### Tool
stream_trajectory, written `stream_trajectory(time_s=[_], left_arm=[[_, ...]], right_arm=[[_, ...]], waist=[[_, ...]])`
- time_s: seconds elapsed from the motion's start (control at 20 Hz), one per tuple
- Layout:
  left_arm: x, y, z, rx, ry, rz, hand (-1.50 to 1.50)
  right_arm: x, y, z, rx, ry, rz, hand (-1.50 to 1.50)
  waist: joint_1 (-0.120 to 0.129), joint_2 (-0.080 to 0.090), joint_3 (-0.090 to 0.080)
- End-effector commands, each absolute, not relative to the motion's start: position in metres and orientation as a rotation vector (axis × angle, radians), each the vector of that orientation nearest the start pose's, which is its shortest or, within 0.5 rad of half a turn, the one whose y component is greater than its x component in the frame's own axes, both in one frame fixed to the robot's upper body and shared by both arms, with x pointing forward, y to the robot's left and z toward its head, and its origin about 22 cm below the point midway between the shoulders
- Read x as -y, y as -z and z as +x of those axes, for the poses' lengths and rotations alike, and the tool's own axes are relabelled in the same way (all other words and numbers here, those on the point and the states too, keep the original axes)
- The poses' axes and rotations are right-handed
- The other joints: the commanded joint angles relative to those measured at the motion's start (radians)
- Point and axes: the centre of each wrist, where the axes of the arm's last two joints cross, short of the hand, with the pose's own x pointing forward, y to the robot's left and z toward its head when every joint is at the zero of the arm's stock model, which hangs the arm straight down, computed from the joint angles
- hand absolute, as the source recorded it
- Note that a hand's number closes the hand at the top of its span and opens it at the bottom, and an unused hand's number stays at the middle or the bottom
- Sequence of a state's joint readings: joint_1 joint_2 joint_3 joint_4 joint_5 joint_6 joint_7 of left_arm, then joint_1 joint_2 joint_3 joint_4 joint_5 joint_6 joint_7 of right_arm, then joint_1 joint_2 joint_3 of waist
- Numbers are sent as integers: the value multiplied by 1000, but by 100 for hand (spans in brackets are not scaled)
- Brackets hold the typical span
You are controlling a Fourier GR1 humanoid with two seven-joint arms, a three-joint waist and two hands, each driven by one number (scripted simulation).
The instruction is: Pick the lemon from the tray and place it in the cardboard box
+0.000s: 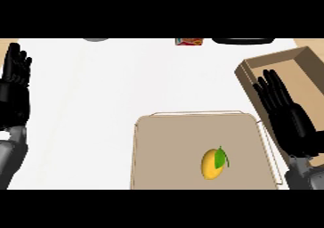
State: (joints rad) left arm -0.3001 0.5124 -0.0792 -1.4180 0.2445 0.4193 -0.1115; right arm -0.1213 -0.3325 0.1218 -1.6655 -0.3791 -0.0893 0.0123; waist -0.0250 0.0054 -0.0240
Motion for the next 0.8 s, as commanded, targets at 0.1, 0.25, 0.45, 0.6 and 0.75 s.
stream_trajectory(time_s=[0.1, 0.25, 0.45, 0.6, 0.75], left_arm=[[-308, -54, 282, 1669, -42, 314, 0], [-325, -47, 270, 1503, -72, 215, 0], [-320, -28, 257, 1430, -89, 137, 0], [-322, -29, 250, 1419, -74, 102, 0], [-331, -45, 249, 1439, -52, 98, 0]], right_arm=[[255, -70, 223, 1695, 33, -168, -150], [279, -73, 204, 1685, 107, -412, -150], [295, -78, 197, 1909, 207, -889, -150], [253, -68, 160, 2009, 69, -893, -150], [235, -71, 131, 1989, -57, -952, -150]], waist=[[7, -20, 21], [-14, -31, 18], [-34, -34, 19], [-8, -24, 20], [8, -19, 19]])
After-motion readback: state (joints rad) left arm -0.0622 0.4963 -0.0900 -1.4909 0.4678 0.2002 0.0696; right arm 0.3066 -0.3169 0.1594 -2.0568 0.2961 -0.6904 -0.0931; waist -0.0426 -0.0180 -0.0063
